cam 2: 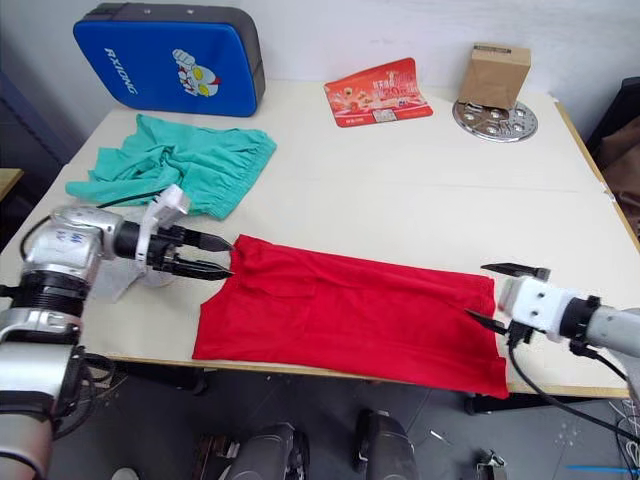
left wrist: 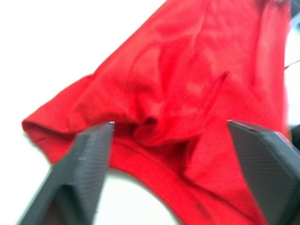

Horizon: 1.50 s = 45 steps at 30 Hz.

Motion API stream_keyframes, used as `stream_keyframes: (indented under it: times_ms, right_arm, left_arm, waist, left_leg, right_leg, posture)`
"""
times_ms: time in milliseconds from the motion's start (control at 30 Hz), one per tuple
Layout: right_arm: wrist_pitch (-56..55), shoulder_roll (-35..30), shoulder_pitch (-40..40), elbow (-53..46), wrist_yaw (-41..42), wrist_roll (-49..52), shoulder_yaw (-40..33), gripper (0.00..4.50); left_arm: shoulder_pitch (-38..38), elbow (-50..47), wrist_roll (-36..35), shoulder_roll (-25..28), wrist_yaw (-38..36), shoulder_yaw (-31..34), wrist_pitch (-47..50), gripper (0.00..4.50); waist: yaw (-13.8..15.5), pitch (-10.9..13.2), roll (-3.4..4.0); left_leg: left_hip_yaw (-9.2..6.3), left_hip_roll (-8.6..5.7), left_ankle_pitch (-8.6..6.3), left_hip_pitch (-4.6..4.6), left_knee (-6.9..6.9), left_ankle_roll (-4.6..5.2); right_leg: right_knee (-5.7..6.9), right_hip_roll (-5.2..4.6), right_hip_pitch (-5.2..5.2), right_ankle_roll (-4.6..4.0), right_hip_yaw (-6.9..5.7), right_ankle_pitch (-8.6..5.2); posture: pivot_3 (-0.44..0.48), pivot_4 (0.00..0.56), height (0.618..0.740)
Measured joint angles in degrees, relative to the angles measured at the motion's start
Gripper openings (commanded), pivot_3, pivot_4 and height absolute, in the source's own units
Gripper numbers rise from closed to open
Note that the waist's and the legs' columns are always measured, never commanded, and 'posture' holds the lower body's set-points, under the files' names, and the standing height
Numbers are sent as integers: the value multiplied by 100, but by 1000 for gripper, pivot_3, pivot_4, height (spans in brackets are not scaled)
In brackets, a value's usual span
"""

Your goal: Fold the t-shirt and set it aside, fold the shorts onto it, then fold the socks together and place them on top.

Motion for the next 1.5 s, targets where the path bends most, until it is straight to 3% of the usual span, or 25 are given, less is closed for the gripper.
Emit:
stream_keyframes:
  times_ms: [100,167,433,500,667,867,1000,1167,1300,1400,1500]
  right_arm:
    - [1465,-2,-341,-544,-98,1039,-269,3499]
    - [2202,110,-851,-819,-359,1349,-210,2817]
    - [3528,1290,-2192,-833,-1309,550,1362,0]
    - [3613,1471,-2269,-720,-1420,255,1605,0]
    - [3512,1439,-1992,-485,-1778,-648,1952,0]
    - [3704,1070,-1040,-430,-1916,-850,810,0]
    - [4159,1104,-770,-611,-1886,-565,-35,0]
    - [4697,1343,-1065,-1622,-1792,76,-284,0]
    - [5084,1698,-1081,-2043,-1891,249,-82,0]
    - [5166,1907,-967,-2024,-2053,92,324,0]
    - [5063,1919,-834,-1843,-2147,-185,643,0]
  left_arm:
    - [-312,-147,-455,-84,6,90,722,3833]
    - [-611,-35,-588,-443,38,237,836,3167]
    - [-736,1531,431,-1643,1332,-66,-828,482]
    - [-777,1888,671,-1793,1517,-166,-1120,45]
    - [-924,2537,1161,-1915,1853,-252,-1955,45]
    - [-955,3019,1279,-1799,2123,-30,-2639,45]
    - [-1041,3150,1077,-1713,2134,461,-2623,45]
    - [-1143,1657,429,-1641,1130,713,-1519,45]
    - [-129,-162,296,-1350,655,347,-908,45]
    - [521,-321,634,-1359,823,-138,-1005,45]
    - [634,-91,908,-1364,1081,-287,-1352,45]
  waist:
    - [6,0,0]
    - [34,0,0]
    - [7,-1,-2]
    - [8,-1,-2]
    - [38,-7,-9]
    - [31,-16,-24]
    - [7,-15,-24]
    - [-15,-15,-23]
    - [-27,-22,-11]
    - [10,-21,-11]
    - [49,-21,-12]
  left_leg:
    - [-2,-1,-2,4,9,4]
    - [-5,-4,-3,2,12,6]
    - [8,-5,-4,-33,4,3]
    - [8,-7,-4,-60,9,4]
    - [10,-18,-1,-88,16,9]
    - [1,-15,0,-64,19,16]
    - [7,-12,1,-77,19,16]
    - [10,-7,2,-80,15,13]
    - [17,-9,1,-72,8,12]
    - [15,-10,1,-77,19,13]
    - [8,-18,2,-85,23,20]
  right_leg:
    - [-18,-6,7,0,0,0]
    - [-17,-10,7,-1,-1,0]
    - [-3,8,-32,0,-7,1]
    - [-3,9,-55,3,-10,3]
    - [6,7,-81,10,-9,7]
    - [-19,-1,-39,27,-10,23]
    - [-13,2,-62,22,-7,26]
    - [-16,16,-68,21,-4,27]
    - [-19,17,-66,21,5,27]
    - [-14,17,-66,21,7,27]
    - [-17,12,-66,25,6,29]
  posture:
    - [0,150,740]
    - [0,150,740]
    - [0,150,740]
    - [0,150,740]
    - [0,150,740]
    - [0,150,740]
    - [0,150,740]
    - [0,150,740]
    - [0,150,740]
    - [0,150,740]
    - [0,150,740]
